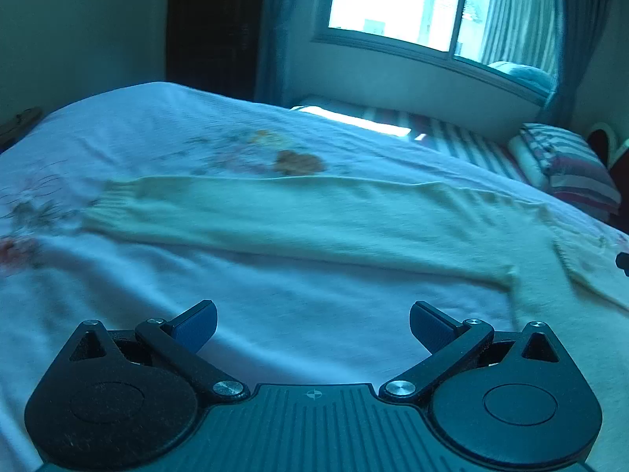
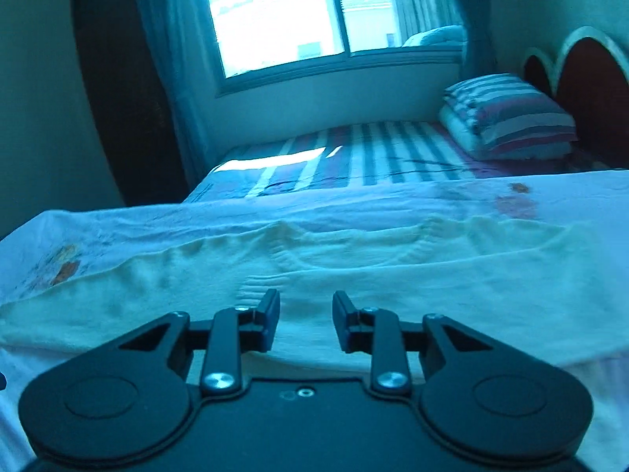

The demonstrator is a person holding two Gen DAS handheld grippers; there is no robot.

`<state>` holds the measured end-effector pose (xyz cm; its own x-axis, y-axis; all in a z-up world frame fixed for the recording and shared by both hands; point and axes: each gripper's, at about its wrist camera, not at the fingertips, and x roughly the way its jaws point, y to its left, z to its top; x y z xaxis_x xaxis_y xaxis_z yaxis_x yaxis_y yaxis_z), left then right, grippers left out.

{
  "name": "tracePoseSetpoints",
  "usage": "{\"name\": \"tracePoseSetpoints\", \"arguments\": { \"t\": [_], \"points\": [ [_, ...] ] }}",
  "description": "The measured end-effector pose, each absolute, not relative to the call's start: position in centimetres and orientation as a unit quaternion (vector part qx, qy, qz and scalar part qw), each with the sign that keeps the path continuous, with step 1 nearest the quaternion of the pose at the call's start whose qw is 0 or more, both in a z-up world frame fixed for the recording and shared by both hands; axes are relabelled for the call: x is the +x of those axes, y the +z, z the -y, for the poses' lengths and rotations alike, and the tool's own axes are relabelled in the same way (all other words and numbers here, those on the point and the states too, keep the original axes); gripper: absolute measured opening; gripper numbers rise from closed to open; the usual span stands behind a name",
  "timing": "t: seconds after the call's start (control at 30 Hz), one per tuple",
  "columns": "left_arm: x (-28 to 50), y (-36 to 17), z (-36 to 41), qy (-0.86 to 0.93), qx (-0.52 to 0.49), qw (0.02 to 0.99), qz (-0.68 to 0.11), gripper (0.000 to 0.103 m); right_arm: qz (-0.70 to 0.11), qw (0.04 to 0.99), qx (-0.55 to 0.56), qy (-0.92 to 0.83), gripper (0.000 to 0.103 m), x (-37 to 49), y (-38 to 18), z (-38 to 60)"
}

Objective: Fold small clothes

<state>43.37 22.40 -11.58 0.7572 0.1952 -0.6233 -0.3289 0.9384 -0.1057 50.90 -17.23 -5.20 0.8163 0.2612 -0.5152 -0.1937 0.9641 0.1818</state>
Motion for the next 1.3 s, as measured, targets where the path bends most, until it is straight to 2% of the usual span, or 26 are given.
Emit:
{"name": "tracePoseSetpoints", "arguments": {
  "t": [0.03, 0.27, 0.3, 0.33, 0.37, 0.57, 0.7, 0.77, 0.8, 0.83, 1.0, 1.1, 1.3],
  "points": [
    [44.4, -11.4, -20.9, 0.122, -0.108, 0.935, -0.316, 0.103, -0.273, 0.955, 0.064, 0.095, 0.033, 50.1, -4.8, 19.3],
    [52.0, -10.9, -8.0, 0.000, -0.116, 0.938, -0.327, 0.102, -0.282, 0.953, 0.104, 0.019, 0.034, 47.0, -5.0, 29.1],
    [52.7, -11.0, -6.8, -0.010, -0.121, 0.936, -0.330, 0.094, -0.285, 0.952, 0.109, 0.016, 0.034, 46.8, -5.2, 29.9],
    [53.3, -11.1, -5.2, -0.027, -0.131, 0.932, -0.337, 0.062, -0.289, 0.950, 0.115, 0.012, 0.034, 46.5, -5.5, 30.8],
    [54.1, -11.4, -4.1, -0.032, -0.139, 0.926, -0.351, 0.054, -0.290, 0.949, 0.119, 0.010, 0.034, 46.4, -5.7, 31.5],
    [56.4, -13.6, -1.9, -0.045, -0.235, 0.899, -0.368, 0.054, -0.294, 0.946, 0.138, 0.014, 0.036, 45.4, -6.6, 34.3],
    [57.8, -15.2, -1.9, -0.049, -0.300, 0.885, -0.353, 0.053, -0.296, 0.944, 0.146, 0.016, 0.036, 45.6, -6.7, 35.5],
    [58.6, -15.7, -2.2, -0.051, -0.317, 0.880, -0.349, 0.030, -0.300, 0.941, 0.154, 0.019, 0.035, 46.1, -6.9, 36.1],
    [59.1, -16.1, -2.3, -0.048, -0.315, 0.880, -0.352, 0.008, -0.303, 0.939, 0.159, 0.022, 0.030, 46.4, -7.1, 36.3],
    [59.5, -16.5, -2.4, -0.050, -0.315, 0.879, -0.354, 0.003, -0.309, 0.936, 0.165, 0.023, 0.028, 46.8, -7.3, 36.5],
    [60.0, -16.3, -1.9, -0.068, -0.291, 0.888, -0.349, 0.003, -0.322, 0.921, 0.221, 0.017, 0.029, 48.1, -8.4, 37.5],
    [59.2, -14.6, -2.3, -0.078, -0.277, 0.899, -0.330, 0.003, -0.312, 0.921, 0.233, 0.012, 0.034, 47.7, -8.2, 37.7],
    [58.3, -13.0, -5.9, -0.063, -0.248, 0.913, -0.318, 0.003, -0.300, 0.920, 0.252, 0.028, 0.033, 47.2, -7.3, 36.8]
  ]
}}
